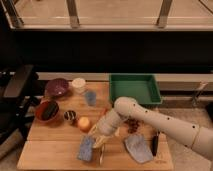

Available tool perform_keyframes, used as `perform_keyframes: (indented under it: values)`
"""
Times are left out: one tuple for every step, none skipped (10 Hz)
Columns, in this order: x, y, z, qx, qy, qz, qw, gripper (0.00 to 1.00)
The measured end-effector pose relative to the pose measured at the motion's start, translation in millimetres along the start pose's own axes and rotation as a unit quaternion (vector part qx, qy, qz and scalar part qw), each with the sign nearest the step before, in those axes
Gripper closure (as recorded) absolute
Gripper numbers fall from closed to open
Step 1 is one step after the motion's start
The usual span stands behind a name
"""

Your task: Place sponge in plastic cup

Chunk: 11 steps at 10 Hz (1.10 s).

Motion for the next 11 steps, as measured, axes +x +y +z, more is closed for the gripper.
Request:
perform_keyframes:
  values:
    - [-10.2,-8.0,-15.6,0.009,0.003,-0.01,0.9999,1.0]
    - [-22.0,-20.7,-38.4,0.025,0.005,-0.025,0.9994,1.0]
    - [-26.9,-31.8,-55.1,0.039,0.004,-0.033,0.9987,1.0]
    - [-35.3,-51.0,-78.3,0.055,-0.005,-0.045,0.9974,1.0]
    - [-39.7,-59.6,-90.4,0.061,-0.01,-0.053,0.9967,1.0]
    - [-40.8,-62.9,-96.2,0.066,-0.012,-0.055,0.9963,1.0]
    - [-40.0,-62.7,-97.1,0.066,-0.012,-0.054,0.9963,1.0]
    - [-40.7,-63.1,-96.6,0.066,-0.012,-0.055,0.9963,1.0]
    - [-41.2,-63.5,-96.1,0.066,-0.012,-0.055,0.9962,1.0]
    - [-40.3,-63.3,-96.8,0.066,-0.01,-0.054,0.9963,1.0]
    - [-38.0,-64.4,-100.1,0.07,-0.005,-0.047,0.9964,1.0]
